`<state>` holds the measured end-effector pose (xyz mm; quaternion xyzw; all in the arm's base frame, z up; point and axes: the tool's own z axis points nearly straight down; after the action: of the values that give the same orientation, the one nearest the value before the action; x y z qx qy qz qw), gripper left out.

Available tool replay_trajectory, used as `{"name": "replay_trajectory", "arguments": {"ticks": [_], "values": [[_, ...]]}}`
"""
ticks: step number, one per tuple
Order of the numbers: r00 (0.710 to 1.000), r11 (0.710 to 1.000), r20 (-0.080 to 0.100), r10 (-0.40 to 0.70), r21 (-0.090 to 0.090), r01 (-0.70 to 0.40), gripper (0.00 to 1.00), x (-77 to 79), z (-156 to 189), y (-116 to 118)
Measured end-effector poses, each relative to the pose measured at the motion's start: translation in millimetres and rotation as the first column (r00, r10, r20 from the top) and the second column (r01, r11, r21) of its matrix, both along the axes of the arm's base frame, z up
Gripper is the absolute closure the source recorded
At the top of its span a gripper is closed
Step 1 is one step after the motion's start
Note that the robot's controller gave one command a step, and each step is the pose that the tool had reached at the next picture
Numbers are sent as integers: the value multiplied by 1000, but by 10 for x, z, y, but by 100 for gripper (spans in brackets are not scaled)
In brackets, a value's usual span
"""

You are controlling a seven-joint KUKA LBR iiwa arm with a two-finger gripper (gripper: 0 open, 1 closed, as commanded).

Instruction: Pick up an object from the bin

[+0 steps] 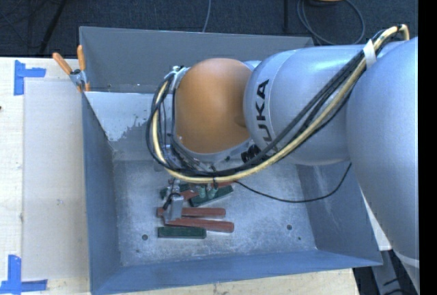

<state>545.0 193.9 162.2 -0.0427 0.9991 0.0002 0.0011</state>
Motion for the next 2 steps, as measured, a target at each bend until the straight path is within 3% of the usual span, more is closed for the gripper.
{"name": "replay_trajectory", "arguments": {"ticks": [1, 2], "values": [[996, 996, -5, -88, -1, 88, 0, 133, -48, -435], [997, 997, -5, 72, -1, -72, 0, -98, -221, -828]]}}
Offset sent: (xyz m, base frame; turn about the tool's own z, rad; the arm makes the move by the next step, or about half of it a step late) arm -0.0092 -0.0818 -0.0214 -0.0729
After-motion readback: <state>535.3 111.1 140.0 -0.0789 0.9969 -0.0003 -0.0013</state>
